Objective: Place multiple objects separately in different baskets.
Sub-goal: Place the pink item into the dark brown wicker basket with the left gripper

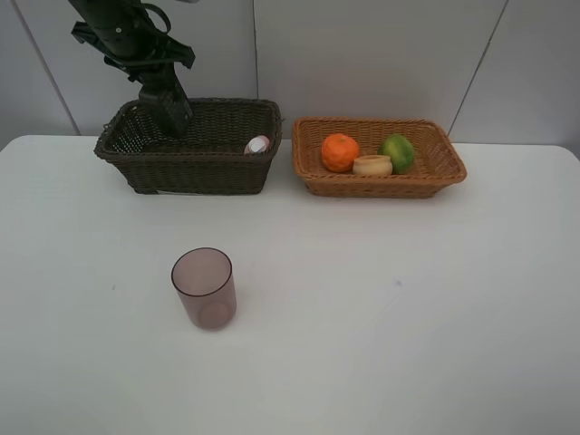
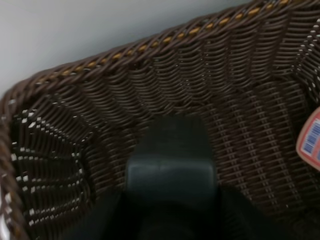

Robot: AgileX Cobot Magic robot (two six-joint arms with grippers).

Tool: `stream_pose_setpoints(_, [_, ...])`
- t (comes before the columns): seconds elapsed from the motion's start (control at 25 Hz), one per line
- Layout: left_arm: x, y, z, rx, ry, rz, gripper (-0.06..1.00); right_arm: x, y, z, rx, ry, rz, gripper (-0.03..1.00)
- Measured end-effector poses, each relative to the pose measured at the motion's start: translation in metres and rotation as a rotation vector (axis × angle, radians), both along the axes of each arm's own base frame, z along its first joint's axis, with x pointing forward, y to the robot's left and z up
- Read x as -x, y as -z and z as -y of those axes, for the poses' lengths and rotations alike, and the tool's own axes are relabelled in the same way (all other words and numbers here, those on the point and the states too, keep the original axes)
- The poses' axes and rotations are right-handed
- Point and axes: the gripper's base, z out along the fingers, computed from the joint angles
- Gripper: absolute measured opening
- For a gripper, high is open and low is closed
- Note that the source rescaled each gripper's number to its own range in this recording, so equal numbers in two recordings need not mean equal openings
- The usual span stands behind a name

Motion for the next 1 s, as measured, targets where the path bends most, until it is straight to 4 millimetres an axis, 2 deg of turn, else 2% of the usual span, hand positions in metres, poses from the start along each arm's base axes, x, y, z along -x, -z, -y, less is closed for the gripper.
stream_pose_setpoints(0.2, [-0.011, 0.033, 0.003, -0.006, 0.004, -0.032, 0.49, 0.000, 0.000, 0.000, 0.000, 0.000, 0.000, 1.00])
stream_pose_setpoints(0.44, [-0.016, 0.063, 0.004, -0.018, 0.004, -0.087, 0.49, 0.000, 0.000, 0.000, 0.000, 0.000, 0.000, 1.00])
stream_pose_setpoints(0.84, [-0.018, 0.064, 0.005, -0.016, 0.009, -0.071, 0.50, 0.000, 0.000, 0.000, 0.000, 0.000, 0.000, 1.00])
stream_pose_setpoints(0.88, [-0.018, 0.064, 0.005, -0.016, 0.009, -0.071, 0.52, 0.000, 0.000, 0.000, 0.000, 0.000, 0.000, 1.00])
stream_pose_setpoints(0.92, [-0.018, 0.064, 0.005, -0.016, 0.009, -0.071, 0.60, 0.000, 0.000, 0.000, 0.000, 0.000, 0.000, 1.00])
stream_pose_setpoints(1.0, [-0.018, 0.064, 0.005, -0.015, 0.008, -0.069, 0.82, 0.000, 0.000, 0.000, 0.000, 0.000, 0.000, 1.00])
